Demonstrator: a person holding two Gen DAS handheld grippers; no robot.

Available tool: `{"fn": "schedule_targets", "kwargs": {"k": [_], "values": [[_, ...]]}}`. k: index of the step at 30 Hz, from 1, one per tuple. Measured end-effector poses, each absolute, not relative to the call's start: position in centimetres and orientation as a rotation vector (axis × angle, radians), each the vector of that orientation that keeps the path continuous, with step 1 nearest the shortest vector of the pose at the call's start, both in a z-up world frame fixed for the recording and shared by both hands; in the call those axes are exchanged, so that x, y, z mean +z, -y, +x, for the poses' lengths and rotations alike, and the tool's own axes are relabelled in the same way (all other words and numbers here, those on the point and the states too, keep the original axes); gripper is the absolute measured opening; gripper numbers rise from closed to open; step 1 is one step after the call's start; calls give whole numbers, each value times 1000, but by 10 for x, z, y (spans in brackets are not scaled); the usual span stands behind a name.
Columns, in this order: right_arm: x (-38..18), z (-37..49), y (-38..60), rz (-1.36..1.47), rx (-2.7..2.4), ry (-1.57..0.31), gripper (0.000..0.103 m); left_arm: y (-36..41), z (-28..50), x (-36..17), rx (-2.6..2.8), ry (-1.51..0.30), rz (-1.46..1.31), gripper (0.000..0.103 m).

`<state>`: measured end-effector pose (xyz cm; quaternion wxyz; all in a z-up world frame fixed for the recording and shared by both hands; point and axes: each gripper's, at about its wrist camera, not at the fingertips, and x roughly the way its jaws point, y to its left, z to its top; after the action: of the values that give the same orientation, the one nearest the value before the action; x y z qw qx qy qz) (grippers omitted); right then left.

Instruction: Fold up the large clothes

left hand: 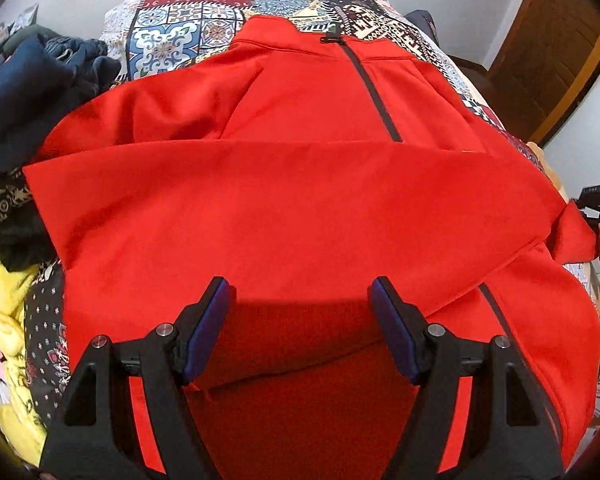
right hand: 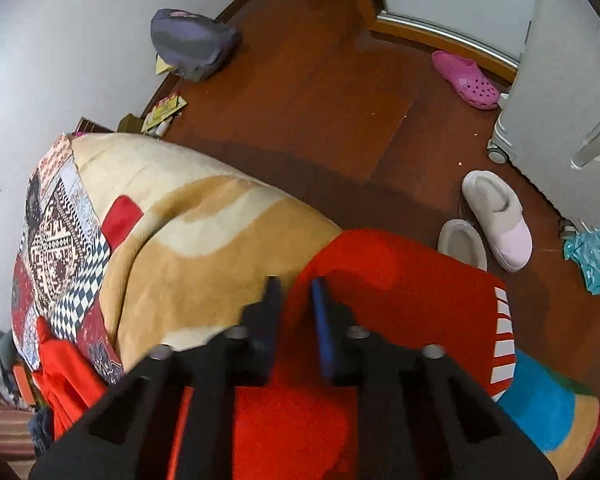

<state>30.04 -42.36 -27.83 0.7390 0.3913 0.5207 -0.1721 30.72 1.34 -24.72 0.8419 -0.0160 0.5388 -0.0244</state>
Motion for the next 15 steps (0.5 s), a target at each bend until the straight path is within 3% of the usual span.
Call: {"fn": "schedule_targets", "kwargs": {"k": [5,15], "values": [[-251,308,418,762,-369,-1108,3,-17,296,-238,-54,-1118,-27,72],[-96,305,356,617,-124,-792,3,-21,273,-211,-64,-1053,5,72]]}}
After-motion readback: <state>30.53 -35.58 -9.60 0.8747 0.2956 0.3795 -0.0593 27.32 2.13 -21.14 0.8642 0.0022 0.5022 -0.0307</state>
